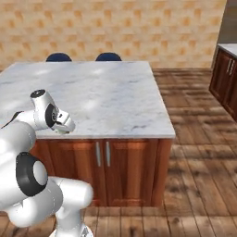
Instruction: Turn on the sink faucet. Then move the garlic from the counter to the sink. Turn off the sink. Move the vegetable from the sink to the pot next to the stove. Finally move the pot to the front center burner.
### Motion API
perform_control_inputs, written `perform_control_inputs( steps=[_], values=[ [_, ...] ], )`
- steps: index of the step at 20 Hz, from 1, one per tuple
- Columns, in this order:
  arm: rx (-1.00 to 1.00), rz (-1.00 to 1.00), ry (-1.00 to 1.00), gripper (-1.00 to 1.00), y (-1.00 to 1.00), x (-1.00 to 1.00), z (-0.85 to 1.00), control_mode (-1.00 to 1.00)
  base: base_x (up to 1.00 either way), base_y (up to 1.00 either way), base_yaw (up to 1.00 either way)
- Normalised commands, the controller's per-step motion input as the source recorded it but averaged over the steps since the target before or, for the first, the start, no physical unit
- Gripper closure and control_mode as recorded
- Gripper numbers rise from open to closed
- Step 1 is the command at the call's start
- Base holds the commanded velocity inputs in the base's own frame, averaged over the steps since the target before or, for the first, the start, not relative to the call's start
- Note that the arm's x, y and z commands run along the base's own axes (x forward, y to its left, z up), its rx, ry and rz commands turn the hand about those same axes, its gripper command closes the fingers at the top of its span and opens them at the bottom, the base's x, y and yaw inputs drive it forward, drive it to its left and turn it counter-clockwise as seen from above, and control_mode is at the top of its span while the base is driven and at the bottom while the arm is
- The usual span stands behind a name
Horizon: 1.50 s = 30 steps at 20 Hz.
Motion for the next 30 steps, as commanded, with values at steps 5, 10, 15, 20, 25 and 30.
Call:
perform_control_inputs(
  steps=[5, 10, 15, 20, 25, 30],
  values=[
    [0.00, 0.00, 0.00, 1.00, 0.00, 0.00, 0.00, 1.00, 0.16, -0.08, -0.46],
    [0.00, 0.00, 0.00, 1.00, 0.00, 0.00, 0.00, 1.00, 0.24, -0.09, -0.46],
    [0.00, 0.00, 0.00, 1.00, 0.00, 0.00, 0.00, 1.00, 0.35, -0.13, -0.44],
    [0.00, 0.00, 0.00, 1.00, 0.00, 0.00, 0.00, 1.00, 0.54, -0.05, -0.43],
    [0.00, 0.00, 0.00, 1.00, 0.00, 0.00, 0.00, 1.00, 0.70, 0.00, -0.41],
    [0.00, 0.00, 0.00, 1.00, 0.00, 0.00, 0.00, 1.00, 0.74, 0.00, -0.40]
  ],
)
